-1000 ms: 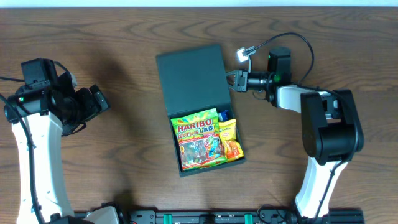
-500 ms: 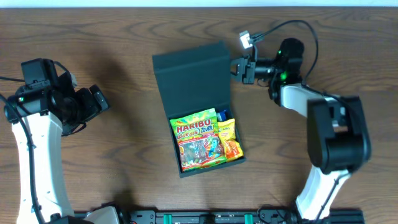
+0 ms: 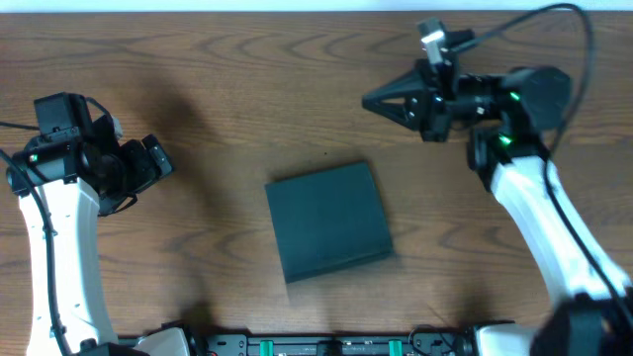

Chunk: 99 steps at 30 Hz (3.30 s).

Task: Pack container

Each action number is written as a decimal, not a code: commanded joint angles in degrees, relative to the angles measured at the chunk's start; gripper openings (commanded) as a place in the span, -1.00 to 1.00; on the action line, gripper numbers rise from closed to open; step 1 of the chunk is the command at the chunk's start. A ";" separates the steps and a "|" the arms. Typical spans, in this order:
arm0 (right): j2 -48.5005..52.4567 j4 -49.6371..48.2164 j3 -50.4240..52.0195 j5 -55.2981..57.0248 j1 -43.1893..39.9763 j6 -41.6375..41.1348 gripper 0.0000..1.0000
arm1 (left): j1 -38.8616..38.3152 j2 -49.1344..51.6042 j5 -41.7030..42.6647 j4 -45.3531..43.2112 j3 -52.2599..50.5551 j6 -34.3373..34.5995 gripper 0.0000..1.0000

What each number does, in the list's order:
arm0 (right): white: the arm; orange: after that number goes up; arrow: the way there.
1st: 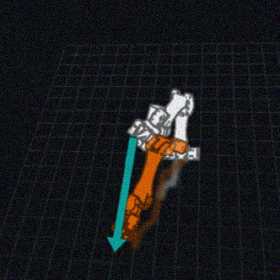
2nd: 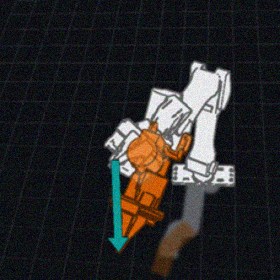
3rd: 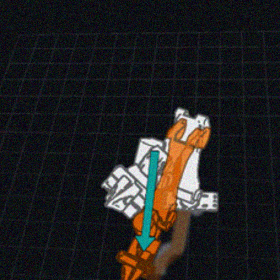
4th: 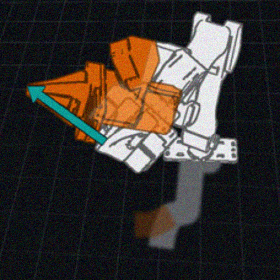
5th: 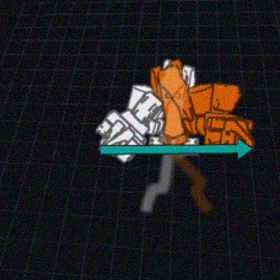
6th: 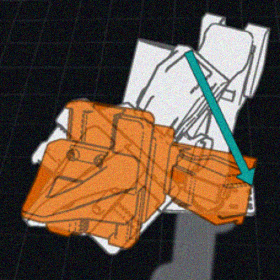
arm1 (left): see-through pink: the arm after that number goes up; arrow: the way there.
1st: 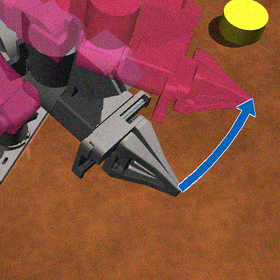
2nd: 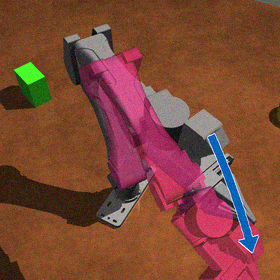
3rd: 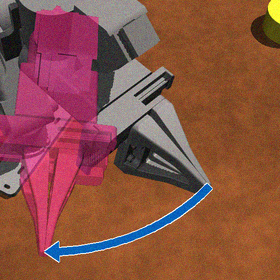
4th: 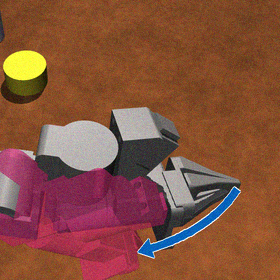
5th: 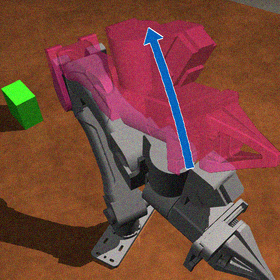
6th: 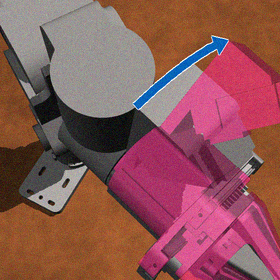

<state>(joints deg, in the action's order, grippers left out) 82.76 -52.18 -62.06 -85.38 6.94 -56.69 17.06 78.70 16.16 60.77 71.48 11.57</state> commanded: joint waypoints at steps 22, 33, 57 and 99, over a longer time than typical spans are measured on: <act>-28.96 106.71 1.84 51.54 4.87 42.66 -0.97 | 0.26 0.26 -0.07 0.04 -0.26 -0.42 0.91; -32.11 88.30 28.02 34.80 9.66 42.16 -0.98 | 0.26 0.28 -0.07 0.04 -0.26 -0.42 0.90; -19.15 63.10 44.94 49.68 20.61 29.92 -0.97 | 0.26 0.28 -0.04 0.04 -0.26 -0.42 0.90; 2.40 35.10 32.48 65.09 46.40 15.21 -0.97 | 0.26 0.26 -0.04 0.04 -0.26 -0.42 0.90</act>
<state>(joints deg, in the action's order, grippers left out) 82.35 -16.95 -29.28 -22.13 52.95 -43.13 17.06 78.70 16.16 60.77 71.26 11.57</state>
